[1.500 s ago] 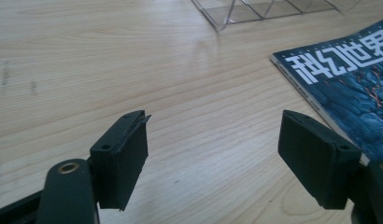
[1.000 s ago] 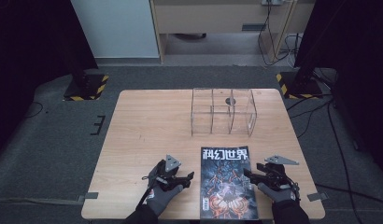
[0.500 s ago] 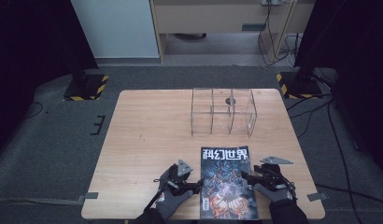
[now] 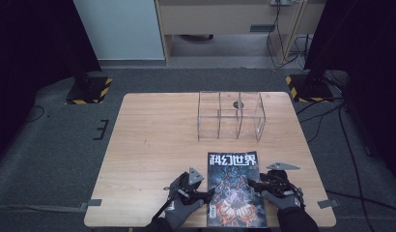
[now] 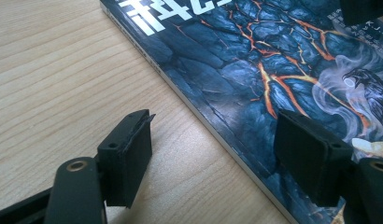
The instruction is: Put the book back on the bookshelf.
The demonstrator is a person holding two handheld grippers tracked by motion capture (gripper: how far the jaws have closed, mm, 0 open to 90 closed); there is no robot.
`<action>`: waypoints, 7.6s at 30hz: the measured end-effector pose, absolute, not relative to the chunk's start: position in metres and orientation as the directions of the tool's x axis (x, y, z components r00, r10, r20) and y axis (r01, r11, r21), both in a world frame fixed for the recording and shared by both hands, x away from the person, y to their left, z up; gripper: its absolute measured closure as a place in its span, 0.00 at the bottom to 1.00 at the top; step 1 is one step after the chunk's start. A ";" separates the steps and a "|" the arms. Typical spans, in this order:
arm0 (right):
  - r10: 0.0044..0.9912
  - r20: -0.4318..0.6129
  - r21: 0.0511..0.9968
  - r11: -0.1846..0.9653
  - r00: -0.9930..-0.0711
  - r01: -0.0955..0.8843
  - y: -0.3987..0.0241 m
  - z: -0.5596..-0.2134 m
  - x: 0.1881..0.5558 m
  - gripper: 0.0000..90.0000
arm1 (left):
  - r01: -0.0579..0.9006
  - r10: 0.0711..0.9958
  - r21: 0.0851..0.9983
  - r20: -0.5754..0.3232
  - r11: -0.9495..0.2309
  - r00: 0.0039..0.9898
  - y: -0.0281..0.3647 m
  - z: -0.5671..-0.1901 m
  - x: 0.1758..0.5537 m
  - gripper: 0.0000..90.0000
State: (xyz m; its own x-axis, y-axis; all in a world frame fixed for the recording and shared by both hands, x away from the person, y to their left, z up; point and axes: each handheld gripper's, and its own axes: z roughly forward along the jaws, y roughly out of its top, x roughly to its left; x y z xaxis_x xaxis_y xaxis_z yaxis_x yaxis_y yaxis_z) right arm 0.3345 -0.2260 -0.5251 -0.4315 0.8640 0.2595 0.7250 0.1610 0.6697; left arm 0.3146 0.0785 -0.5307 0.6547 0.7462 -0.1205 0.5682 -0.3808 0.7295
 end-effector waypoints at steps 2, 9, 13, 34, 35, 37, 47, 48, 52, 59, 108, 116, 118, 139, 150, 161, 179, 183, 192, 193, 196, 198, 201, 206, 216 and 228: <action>0.863 0.265 0.671 0.155 -0.430 0.725 -0.227 -0.525 0.335 0.40 | 0.567 0.745 0.729 -0.120 -0.383 0.657 0.077 -0.531 0.314 0.30; 0.856 0.329 0.659 0.094 -0.398 0.746 -0.230 -0.526 0.335 0.41 | 0.560 0.738 0.735 -0.120 -0.384 0.664 0.074 -0.531 0.314 0.31; 0.852 0.350 0.659 0.071 -0.389 0.749 -0.232 -0.527 0.335 0.41 | 0.544 0.721 0.747 -0.126 -0.383 0.681 0.068 -0.533 0.311 0.32; 0.801 0.468 0.672 -0.049 -0.373 0.739 -0.240 -0.521 0.334 0.46 | 0.532 0.703 0.751 -0.130 -0.391 0.700 0.062 -0.534 0.309 0.33; 0.801 0.468 0.672 -0.049 -0.373 0.739 -0.240 -0.521 0.334 0.46 | 0.533 0.703 0.751 -0.130 -0.391 0.699 0.062 -0.534 0.309 0.33; 0.786 0.490 0.678 -0.070 -0.378 0.732 -0.242 -0.519 0.333 0.47 | 0.533 0.703 0.750 -0.130 -0.391 0.699 0.063 -0.534 0.309 0.33; 0.833 0.423 0.640 0.004 -0.356 0.768 -0.237 -0.526 0.336 0.46 | 0.529 0.703 0.753 -0.127 -0.391 0.700 0.063 -0.534 0.309 0.33; 0.840 0.410 0.632 0.019 -0.355 0.775 -0.235 -0.527 0.335 0.46 | 0.528 0.703 0.754 -0.127 -0.391 0.700 0.063 -0.534 0.309 0.33; 0.845 0.398 0.637 0.024 -0.356 0.771 -0.234 -0.527 0.335 0.47 | 0.528 0.703 0.754 -0.127 -0.390 0.700 0.063 -0.534 0.309 0.33; 0.826 0.442 0.621 0.000 -0.350 0.784 -0.237 -0.526 0.336 0.46 | 0.533 0.712 0.753 -0.123 -0.387 0.691 0.064 -0.534 0.310 0.31; 0.729 0.481 0.614 0.116 -0.487 0.781 -0.216 -0.526 0.344 0.39 | 0.538 0.719 0.752 -0.125 -0.381 0.684 0.067 -0.534 0.313 0.28; 0.720 0.448 0.616 0.181 -0.530 0.767 -0.210 -0.526 0.350 0.41 | 0.538 0.717 0.751 -0.126 -0.382 0.685 0.067 -0.534 0.313 0.27; 0.716 0.452 0.615 0.182 -0.533 0.767 -0.209 -0.525 0.353 0.39 | 0.539 0.717 0.751 -0.127 -0.381 0.685 0.067 -0.534 0.313 0.27; 0.696 0.449 0.631 0.197 -0.561 0.750 -0.202 -0.524 0.359 0.40 | 0.540 0.714 0.751 -0.135 -0.378 0.687 0.068 -0.534 0.313 0.26; 0.770 0.381 0.603 0.212 -0.511 0.769 -0.200 -0.523 0.360 0.67 | 0.544 0.711 0.752 -0.144 -0.373 0.688 0.069 -0.534 0.314 0.25; 0.753 0.390 0.632 0.201 -0.531 0.748 -0.202 -0.512 0.356 0.88 | 0.551 0.712 0.753 -0.160 -0.360 0.684 0.073 -0.534 0.317 0.26; 0.685 0.322 0.771 0.211 -0.654 0.601 -0.198 -0.486 0.338 0.93 | 0.573 0.733 0.768 -0.209 -0.287 0.647 0.082 -0.529 0.322 0.25; 0.671 0.302 0.801 0.207 -0.678 0.561 -0.197 -0.481 0.333 0.93 | 0.573 0.726 0.775 -0.229 -0.268 0.648 0.084 -0.525 0.322 0.25; 0.639 0.263 0.844 0.211 -0.723 0.494 -0.195 -0.474 0.328 0.93 | 0.570 0.702 0.781 -0.257 -0.253 0.664 0.084 -0.522 0.324 0.23; 0.636 0.263 0.846 0.210 -0.726 0.491 -0.195 -0.474 0.327 0.93 | 0.572 0.700 0.781 -0.261 -0.251 0.664 0.083 -0.522 0.324 0.23; 0.631 0.260 0.849 0.211 -0.731 0.485 -0.195 -0.474 0.327 0.93 | 0.573 0.693 0.781 -0.269 -0.250 0.669 0.084 -0.523 0.325 0.23; 0.631 0.260 0.849 0.210 -0.730 0.484 -0.195 -0.474 0.327 0.93 | 0.574 0.692 0.780 -0.272 -0.248 0.669 0.084 -0.523 0.325 0.22; 0.633 0.259 0.848 0.213 -0.730 0.485 -0.195 -0.474 0.327 0.93 | 0.573 0.689 0.781 -0.274 -0.248 0.671 0.084 -0.523 0.325 0.23; 0.644 0.250 0.851 0.210 -0.723 0.482 -0.196 -0.474 0.328 0.93 | 0.570 0.683 0.791 -0.290 -0.224 0.670 0.084 -0.520 0.322 0.25; 0.642 0.255 0.866 0.181 -0.723 0.467 -0.201 -0.472 0.328 0.93 | 0.548 0.669 0.811 -0.292 -0.206 0.683 0.085 -0.511 0.319 0.28; 0.618 0.254 0.880 0.171 -0.744 0.442 -0.203 -0.470 0.327 0.93 | 0.529 0.676 0.824 -0.273 -0.203 0.684 0.082 -0.506 0.316 0.27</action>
State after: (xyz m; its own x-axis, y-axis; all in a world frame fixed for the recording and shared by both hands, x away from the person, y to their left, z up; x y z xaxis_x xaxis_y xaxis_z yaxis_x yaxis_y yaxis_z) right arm 0.3266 -0.2026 -0.4698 -0.7438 0.6183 0.2540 0.4424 0.1705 0.8805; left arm 0.3158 0.0821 -0.5056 0.6844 0.6760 -0.2730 0.5294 -0.2033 0.8237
